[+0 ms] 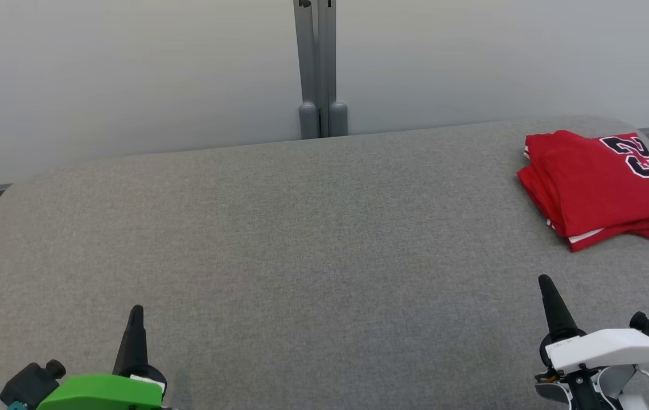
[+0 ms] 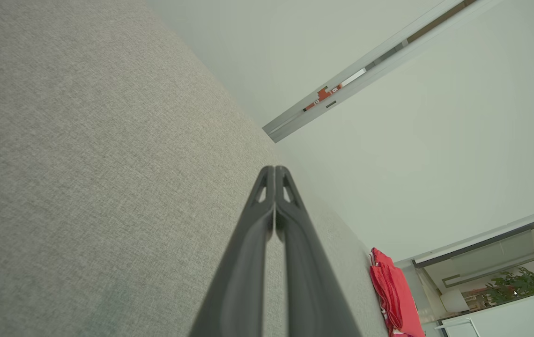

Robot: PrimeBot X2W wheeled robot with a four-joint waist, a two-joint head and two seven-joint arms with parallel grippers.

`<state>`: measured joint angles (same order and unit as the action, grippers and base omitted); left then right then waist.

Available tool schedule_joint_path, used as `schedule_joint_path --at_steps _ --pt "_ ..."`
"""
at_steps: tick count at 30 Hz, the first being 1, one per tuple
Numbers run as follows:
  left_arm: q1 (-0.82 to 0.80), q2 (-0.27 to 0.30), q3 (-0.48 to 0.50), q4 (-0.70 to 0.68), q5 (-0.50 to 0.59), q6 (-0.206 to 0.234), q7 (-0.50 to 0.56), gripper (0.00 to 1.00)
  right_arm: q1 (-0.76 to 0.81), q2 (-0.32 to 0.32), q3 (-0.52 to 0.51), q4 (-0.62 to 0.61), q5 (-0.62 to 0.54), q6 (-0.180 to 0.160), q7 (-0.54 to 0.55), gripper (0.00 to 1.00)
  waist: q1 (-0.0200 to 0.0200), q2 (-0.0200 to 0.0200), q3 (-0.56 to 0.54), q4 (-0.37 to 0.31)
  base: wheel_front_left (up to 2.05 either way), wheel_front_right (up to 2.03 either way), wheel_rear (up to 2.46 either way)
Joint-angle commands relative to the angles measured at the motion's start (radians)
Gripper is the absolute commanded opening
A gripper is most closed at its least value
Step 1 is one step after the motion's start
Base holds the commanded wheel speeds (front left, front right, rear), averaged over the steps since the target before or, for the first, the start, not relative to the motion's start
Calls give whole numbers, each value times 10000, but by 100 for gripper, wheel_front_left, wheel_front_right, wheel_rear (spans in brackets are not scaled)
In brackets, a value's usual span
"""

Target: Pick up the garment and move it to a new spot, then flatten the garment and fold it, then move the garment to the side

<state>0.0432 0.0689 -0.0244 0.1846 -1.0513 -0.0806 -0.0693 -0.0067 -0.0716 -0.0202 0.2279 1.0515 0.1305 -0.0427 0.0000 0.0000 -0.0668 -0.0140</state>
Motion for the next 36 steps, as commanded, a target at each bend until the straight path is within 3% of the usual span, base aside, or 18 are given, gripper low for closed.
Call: schedule_joint_path --at_steps 1,36 --pt "-332 73 97 -59 -272 -90 74 0 -267 -2 -75 -57 281 6 79 0 0 0 14 4 0 0 0" --pt "-1078 62 694 326 -3567 -360 970 0 -741 116 -590 74 3424 6 973 0 0 0 365 74 0 0 0"
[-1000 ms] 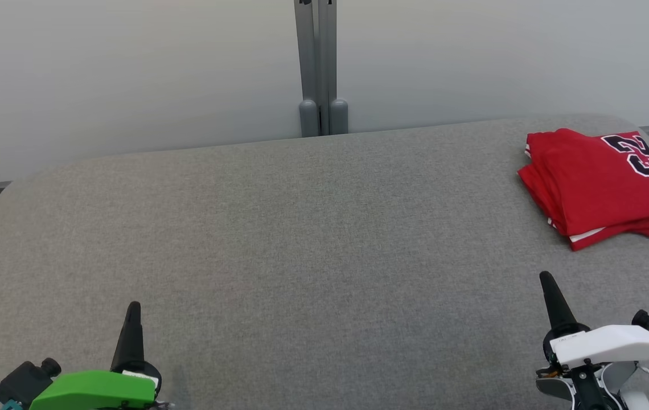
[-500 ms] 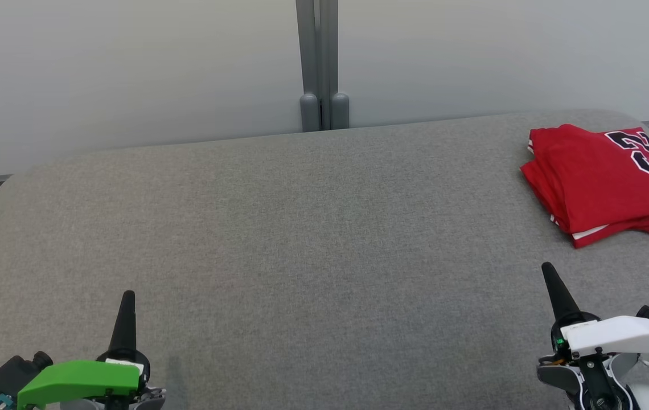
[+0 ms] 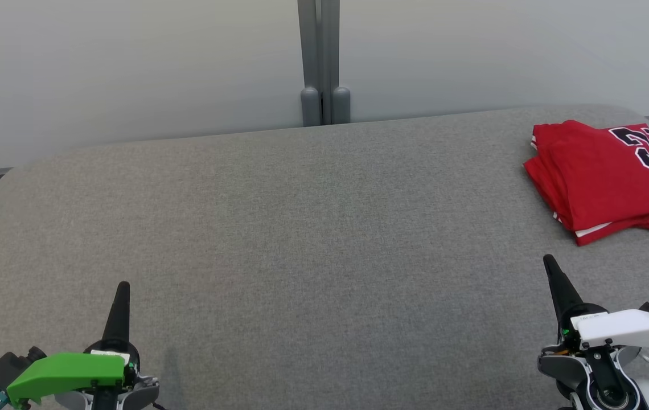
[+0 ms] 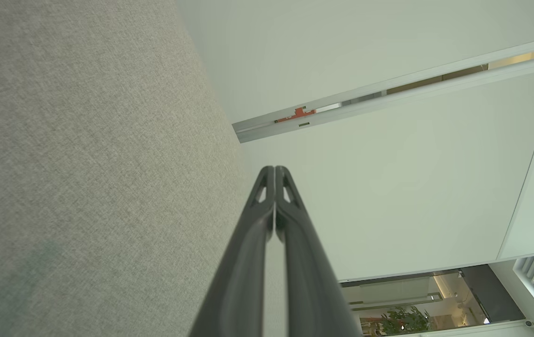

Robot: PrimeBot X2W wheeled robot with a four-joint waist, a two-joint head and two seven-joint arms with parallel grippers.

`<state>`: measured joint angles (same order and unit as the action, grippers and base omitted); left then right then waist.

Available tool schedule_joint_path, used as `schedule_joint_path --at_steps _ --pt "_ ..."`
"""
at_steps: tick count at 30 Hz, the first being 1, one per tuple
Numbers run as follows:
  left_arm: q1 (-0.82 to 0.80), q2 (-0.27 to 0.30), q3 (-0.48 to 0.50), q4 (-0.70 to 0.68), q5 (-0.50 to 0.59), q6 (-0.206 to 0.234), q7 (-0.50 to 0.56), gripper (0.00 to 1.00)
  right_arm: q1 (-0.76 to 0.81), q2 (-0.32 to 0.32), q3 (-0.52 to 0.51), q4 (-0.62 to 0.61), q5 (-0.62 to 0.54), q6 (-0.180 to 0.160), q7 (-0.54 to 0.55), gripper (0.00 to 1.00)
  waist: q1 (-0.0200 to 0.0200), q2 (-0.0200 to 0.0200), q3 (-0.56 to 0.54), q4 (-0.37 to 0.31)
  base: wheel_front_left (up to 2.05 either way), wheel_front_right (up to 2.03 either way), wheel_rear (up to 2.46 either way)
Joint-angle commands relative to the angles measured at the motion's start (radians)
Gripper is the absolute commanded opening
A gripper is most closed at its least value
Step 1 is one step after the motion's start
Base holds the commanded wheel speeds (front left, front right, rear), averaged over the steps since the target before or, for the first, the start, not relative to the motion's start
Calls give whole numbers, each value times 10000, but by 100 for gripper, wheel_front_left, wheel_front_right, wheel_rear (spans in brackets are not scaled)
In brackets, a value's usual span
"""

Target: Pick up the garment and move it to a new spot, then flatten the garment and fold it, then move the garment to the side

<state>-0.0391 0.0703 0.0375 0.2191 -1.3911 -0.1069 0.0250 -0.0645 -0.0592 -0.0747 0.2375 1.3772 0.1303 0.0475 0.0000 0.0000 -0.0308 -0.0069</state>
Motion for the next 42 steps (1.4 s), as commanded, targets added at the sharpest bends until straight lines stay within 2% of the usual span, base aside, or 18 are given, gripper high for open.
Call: schedule_joint_path --at_steps 1,32,42 --pt "-269 47 93 -12 -263 -96 62 0 -169 -6 -60 -16 246 8 83 0 0 0 17 4 0 0 0" --pt "-766 -6 521 261 -2398 -266 704 0 -493 79 -406 81 2338 7 689 0 0 0 326 66 0 0 0" --pt "-745 -33 558 265 -2425 -274 734 0 -476 82 -415 84 2388 7 694 0 0 0 340 69 0 0 0"
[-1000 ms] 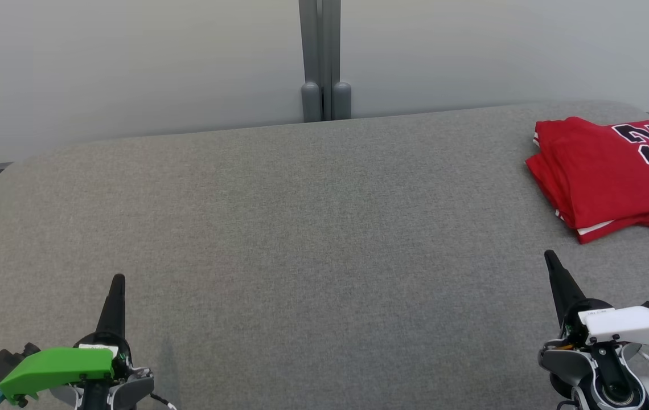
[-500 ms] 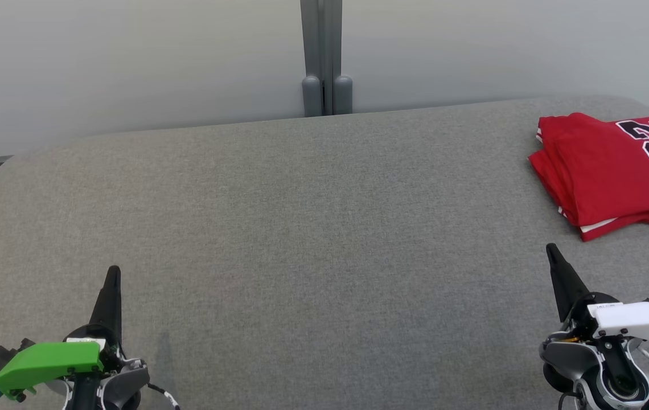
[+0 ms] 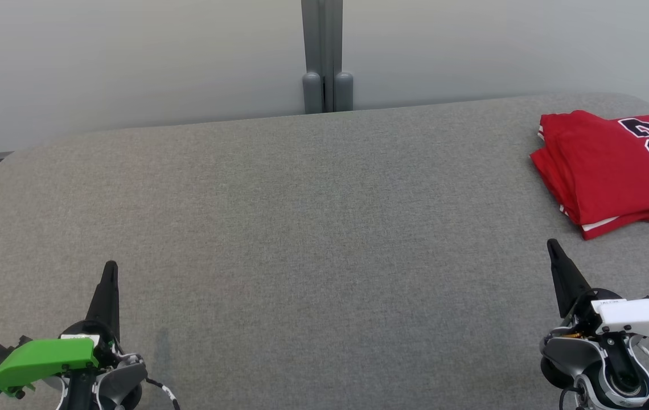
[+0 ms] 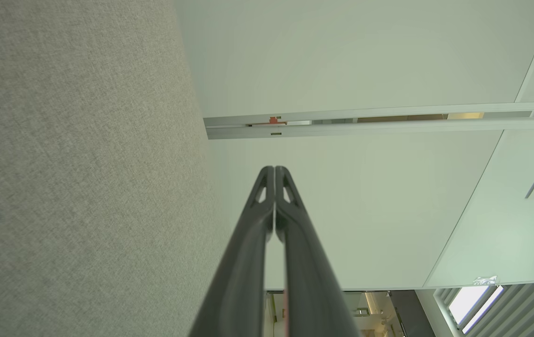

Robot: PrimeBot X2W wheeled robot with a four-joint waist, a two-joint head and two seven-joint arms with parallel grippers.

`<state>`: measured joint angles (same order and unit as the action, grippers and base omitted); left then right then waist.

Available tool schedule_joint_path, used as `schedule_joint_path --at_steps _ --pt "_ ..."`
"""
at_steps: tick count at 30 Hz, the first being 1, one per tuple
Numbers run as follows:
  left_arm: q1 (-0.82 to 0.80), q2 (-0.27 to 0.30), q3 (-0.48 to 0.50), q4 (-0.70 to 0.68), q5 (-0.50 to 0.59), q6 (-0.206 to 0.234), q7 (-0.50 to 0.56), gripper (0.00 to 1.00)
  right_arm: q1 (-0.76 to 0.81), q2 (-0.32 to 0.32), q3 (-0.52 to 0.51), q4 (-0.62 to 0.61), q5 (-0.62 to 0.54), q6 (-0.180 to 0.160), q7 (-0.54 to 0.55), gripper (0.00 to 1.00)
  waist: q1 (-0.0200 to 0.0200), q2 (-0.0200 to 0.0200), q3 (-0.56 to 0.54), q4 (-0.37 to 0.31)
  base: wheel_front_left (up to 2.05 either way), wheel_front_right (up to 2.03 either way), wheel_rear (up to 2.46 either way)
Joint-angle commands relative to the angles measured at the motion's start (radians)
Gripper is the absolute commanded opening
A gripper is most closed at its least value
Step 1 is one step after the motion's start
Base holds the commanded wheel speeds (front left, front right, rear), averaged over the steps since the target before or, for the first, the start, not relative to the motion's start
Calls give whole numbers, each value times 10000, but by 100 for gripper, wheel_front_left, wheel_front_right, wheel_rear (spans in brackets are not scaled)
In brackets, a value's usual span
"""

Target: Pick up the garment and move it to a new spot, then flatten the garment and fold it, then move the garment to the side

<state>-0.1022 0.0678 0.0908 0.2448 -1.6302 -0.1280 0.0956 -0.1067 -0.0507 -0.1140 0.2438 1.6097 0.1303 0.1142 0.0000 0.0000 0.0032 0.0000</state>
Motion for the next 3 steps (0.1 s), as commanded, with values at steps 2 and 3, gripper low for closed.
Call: schedule_joint_path --at_steps 2,3 --pt "-115 -13 33 10 -25 -63 36 0 -54 -2 -21 21 64 7 27 0 0 0 -1 0 0 0 0" --pt "-115 -14 36 10 -21 -63 39 0 -54 -2 -21 21 63 7 27 0 0 0 -1 0 0 0 0"
